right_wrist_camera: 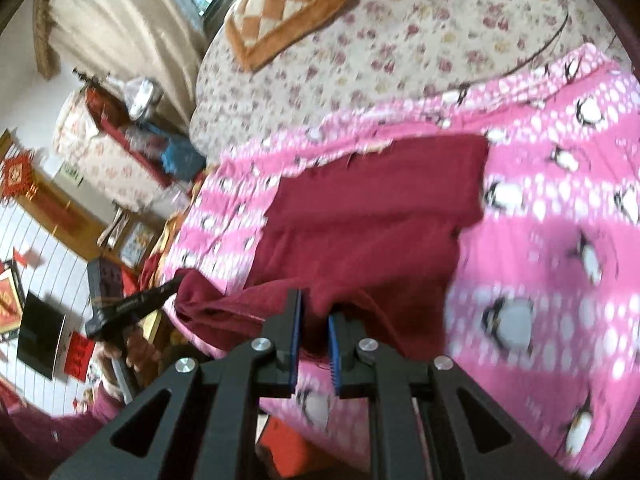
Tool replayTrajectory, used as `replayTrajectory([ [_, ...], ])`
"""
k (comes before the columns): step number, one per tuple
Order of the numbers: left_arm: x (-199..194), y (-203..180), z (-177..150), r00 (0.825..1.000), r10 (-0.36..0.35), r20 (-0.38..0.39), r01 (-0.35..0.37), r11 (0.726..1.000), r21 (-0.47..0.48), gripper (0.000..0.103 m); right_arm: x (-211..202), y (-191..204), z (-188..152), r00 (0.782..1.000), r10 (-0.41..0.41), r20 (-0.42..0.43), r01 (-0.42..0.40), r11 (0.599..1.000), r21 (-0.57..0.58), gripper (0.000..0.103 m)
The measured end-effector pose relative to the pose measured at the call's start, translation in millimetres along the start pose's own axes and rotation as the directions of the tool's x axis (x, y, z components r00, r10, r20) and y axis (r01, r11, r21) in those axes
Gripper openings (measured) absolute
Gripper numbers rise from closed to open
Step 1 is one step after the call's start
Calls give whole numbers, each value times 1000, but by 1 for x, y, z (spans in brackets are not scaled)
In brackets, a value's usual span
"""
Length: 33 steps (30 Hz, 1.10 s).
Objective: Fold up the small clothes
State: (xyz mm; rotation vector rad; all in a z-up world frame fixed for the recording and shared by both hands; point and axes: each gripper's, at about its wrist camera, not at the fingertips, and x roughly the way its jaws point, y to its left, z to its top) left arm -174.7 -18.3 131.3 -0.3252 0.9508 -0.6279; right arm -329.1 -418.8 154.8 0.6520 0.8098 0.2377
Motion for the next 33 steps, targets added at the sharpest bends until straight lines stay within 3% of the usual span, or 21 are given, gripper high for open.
replayTrajectory([
  [5,24,-1,37,999,10,31,-9,1000,-20,0,26,-13,40,997,-71,15,70,997,10,12],
  [19,141,13,123,995,94,-38,-96,994,-52,0,100,-75,125,985,-172,13,169,978,123,11],
  [29,202,35,151,986,137,-90,-146,984,-104,0,154,-124,159,981,-192,19,183,959,215,12],
  [33,207,43,152,990,105,-98,-120,981,-152,0,168,-132,160,974,-224,-10,220,945,240,21],
])
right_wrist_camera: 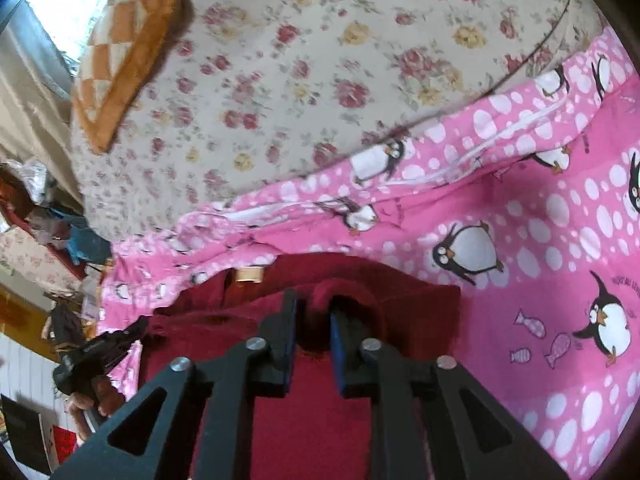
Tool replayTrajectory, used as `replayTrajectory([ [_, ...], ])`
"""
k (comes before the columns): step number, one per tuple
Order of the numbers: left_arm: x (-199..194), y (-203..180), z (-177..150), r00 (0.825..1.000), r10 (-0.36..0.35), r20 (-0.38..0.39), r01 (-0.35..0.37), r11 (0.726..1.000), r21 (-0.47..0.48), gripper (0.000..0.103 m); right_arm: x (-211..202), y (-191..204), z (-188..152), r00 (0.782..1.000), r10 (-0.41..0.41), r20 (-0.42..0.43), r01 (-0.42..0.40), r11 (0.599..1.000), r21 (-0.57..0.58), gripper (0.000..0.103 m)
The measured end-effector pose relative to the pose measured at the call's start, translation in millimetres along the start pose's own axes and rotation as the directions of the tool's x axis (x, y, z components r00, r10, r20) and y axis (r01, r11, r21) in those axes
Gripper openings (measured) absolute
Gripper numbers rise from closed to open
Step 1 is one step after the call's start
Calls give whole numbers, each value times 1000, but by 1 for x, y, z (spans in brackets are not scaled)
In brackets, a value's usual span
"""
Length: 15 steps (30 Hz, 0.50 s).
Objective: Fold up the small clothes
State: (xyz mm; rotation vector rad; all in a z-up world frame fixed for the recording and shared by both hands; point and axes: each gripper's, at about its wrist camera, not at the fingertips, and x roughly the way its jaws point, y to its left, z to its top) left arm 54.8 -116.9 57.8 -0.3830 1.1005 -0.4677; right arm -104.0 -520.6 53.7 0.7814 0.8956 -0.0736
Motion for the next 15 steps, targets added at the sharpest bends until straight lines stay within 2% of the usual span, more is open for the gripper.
replayTrajectory([
  [2,-5,-2,1,1000,-18,4,18,1000,2,0,-7,5,-4,1000,-9,25,9,1000,-14,37],
  [3,-9,-4,1,1000,-25,8,25,1000,7,0,-13,8,-7,998,-27,54,29,999,-35,50],
  [4,-14,-6,1,1000,-25,17,25,1000,16,6,-25,14,-10,992,-62,106,69,995,-65,57],
  [6,-23,-11,0,998,5,70,-8,1000,30,27,-42,22,-13,984,-58,171,75,992,-98,58],
  [7,-30,-12,0,994,15,108,-18,999,31,33,-47,24,-13,982,-45,182,65,992,-105,58],
  [10,-34,-14,1,988,5,152,-11,999,35,39,-45,37,-19,986,-42,158,68,984,-163,57],
  [13,-14,-16,0,994,40,99,-45,998,51,39,-14,47,-24,994,-69,79,84,975,-208,52],
  [15,1,-18,-5,992,98,84,-105,991,80,39,5,50,-25,993,-102,55,112,966,-231,51],
])
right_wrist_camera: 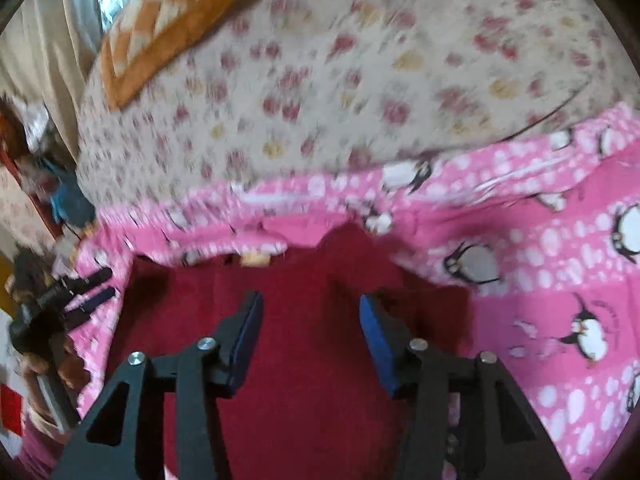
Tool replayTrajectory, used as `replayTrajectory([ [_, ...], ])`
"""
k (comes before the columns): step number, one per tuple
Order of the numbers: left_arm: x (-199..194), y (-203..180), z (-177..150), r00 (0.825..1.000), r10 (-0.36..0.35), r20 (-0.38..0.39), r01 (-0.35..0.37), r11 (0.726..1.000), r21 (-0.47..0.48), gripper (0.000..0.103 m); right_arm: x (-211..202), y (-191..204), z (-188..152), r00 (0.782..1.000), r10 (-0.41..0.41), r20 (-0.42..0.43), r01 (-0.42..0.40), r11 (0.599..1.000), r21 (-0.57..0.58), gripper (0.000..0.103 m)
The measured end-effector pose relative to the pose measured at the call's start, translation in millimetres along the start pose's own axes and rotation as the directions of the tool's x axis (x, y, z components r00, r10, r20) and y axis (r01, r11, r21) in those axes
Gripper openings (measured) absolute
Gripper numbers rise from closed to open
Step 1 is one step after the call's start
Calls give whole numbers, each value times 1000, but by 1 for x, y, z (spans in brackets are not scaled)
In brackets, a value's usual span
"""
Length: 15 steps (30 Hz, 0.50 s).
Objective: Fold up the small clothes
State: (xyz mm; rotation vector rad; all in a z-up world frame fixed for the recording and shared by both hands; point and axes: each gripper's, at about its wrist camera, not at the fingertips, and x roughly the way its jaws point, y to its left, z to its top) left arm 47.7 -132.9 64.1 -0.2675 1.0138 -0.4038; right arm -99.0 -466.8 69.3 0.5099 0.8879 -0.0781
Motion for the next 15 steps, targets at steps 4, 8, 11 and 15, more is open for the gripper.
replayTrajectory([
  [4,31,6,-3,990,137,-18,-137,990,19,39,42,-7,8,993,-114,-36,114,993,12,45],
  [8,56,24,-3,987,136,-84,-139,990,-35,39,58,-19,14,991,-118,-59,122,990,75,45],
  [11,50,23,-3,989,127,-79,-129,991,-23,39,51,-11,14,989,-137,-61,139,990,35,45],
  [15,22,22,-9,991,99,-85,-99,995,2,39,16,-5,6,989,-134,-58,135,991,14,46],
])
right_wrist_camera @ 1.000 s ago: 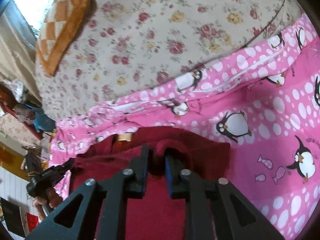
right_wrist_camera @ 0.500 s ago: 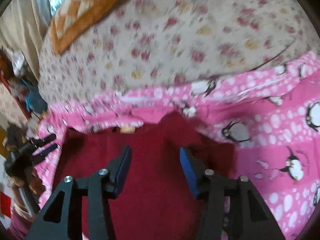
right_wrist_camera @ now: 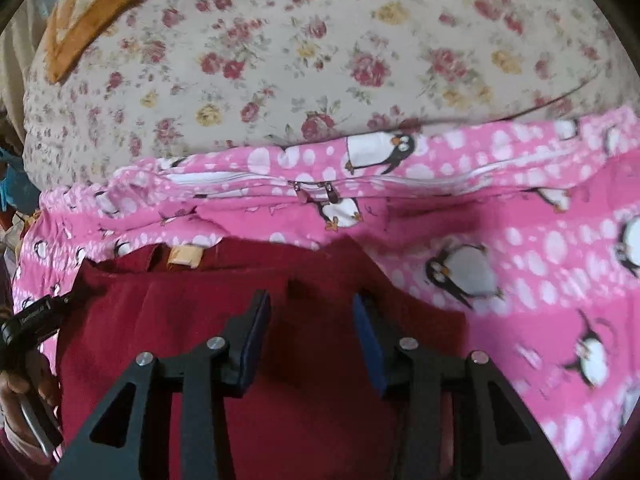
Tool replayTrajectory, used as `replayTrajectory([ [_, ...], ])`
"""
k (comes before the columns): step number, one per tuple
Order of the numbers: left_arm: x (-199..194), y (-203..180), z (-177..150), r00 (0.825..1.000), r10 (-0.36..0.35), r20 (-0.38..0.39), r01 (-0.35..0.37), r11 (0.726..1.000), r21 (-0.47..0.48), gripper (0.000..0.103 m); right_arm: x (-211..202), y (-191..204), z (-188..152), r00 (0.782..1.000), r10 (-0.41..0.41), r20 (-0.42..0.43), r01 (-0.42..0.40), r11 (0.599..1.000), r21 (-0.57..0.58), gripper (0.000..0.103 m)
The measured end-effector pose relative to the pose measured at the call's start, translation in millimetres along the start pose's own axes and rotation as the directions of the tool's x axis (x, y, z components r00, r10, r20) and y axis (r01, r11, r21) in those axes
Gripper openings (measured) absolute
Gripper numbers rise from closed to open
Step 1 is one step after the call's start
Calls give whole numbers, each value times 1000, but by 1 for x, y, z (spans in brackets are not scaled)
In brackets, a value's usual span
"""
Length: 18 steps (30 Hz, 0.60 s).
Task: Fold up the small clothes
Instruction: 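Close both tools on the shirt hem and lift it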
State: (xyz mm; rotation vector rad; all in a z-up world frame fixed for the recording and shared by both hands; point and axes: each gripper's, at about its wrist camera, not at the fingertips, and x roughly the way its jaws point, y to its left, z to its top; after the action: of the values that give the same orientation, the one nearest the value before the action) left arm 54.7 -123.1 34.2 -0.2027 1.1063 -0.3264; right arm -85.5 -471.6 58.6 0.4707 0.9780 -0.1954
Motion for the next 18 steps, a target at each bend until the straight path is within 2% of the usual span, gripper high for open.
replayTrajectory([
  [2,-21,5,-9,999,-35,8,35,999,16,39,-24,1,-12,999,33,-7,-33,999,-32,48],
  [6,-61,17,-33,997,-75,29,74,997,35,39,-63,6,-46,1000,19,3,-18,992,-126,49],
  [10,-82,31,-63,999,-39,18,39,999,13,39,-75,-5,-76,1000,-16,-1,15,991,-133,49],
  [14,-66,45,-96,998,24,-57,-23,1000,20,39,-52,-29,-98,994,-84,-76,75,991,-109,50],
  [16,-71,48,-106,1000,14,-1,-14,1000,24,39,-54,-38,-100,996,-51,-74,47,997,-57,51],
  [18,-75,46,-108,1000,30,-7,-30,999,31,39,-64,-40,-98,996,-51,-77,49,999,-24,51],
])
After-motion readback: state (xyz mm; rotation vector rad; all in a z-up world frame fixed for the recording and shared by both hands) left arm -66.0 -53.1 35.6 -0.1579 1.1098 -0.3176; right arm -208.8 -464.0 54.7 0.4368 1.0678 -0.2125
